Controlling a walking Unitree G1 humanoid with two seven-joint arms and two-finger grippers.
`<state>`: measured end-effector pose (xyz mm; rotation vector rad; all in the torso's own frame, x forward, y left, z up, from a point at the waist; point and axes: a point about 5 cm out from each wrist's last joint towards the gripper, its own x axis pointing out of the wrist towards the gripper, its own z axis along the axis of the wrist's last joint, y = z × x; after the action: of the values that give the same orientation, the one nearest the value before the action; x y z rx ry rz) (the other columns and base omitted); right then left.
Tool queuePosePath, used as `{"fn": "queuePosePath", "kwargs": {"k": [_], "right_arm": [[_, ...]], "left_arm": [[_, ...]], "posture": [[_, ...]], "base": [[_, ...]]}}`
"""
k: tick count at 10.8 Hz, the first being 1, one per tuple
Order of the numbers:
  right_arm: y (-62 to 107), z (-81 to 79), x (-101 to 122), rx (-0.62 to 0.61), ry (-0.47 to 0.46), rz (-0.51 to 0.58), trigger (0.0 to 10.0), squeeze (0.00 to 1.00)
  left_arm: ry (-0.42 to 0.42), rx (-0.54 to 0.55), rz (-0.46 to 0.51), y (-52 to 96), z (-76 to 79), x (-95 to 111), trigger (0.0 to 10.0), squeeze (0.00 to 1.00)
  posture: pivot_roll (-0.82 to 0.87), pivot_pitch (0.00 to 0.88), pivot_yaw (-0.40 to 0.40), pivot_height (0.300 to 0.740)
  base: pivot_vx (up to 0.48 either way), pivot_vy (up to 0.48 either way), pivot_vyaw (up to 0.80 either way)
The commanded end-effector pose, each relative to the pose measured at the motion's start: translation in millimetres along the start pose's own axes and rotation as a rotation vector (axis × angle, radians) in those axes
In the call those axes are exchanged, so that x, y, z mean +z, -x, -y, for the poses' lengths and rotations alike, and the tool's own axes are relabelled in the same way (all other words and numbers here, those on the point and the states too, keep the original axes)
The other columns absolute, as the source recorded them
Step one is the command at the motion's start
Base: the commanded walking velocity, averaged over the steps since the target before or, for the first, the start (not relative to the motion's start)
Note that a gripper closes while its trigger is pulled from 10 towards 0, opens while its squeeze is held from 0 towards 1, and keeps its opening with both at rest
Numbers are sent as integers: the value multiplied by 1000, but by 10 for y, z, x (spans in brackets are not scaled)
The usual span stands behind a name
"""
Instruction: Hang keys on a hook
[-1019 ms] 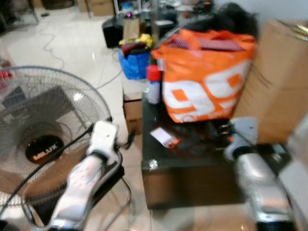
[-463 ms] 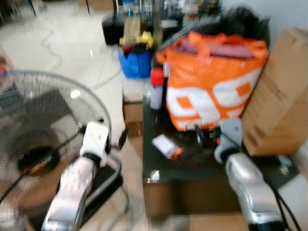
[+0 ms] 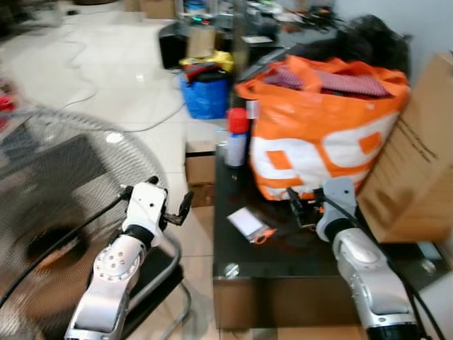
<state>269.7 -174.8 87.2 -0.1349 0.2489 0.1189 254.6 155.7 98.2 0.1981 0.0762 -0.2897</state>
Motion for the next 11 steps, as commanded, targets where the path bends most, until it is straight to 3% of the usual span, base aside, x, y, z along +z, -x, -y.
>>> {"fn": "queuePosePath", "kwargs": {"k": [1,6,9,11], "right_arm": [[-17,9,43,-7,11,15,10000,1000],[-27,21,38,-11,23,8,10000,1000],[-38,16,42,-12,23,8,10000,1000],[-44,5,47,-12,19,9,10000,1000]], "left_arm": [[-14,-4,3,5,-13,11,10000,1000],[-6,4,5,-13,-13,24,10000,1000],[-1,35,23,-31,-39,58,10000,1000],[-5,51,24,-35,-61,64,10000,1000]], "posture": [[5,0,15,740],[6,0,13,740],[7,0,13,740],[8,0,12,740]], "base": [[311,0,0],[301,0,0],[0,0,0],[0,-480,0]]}}
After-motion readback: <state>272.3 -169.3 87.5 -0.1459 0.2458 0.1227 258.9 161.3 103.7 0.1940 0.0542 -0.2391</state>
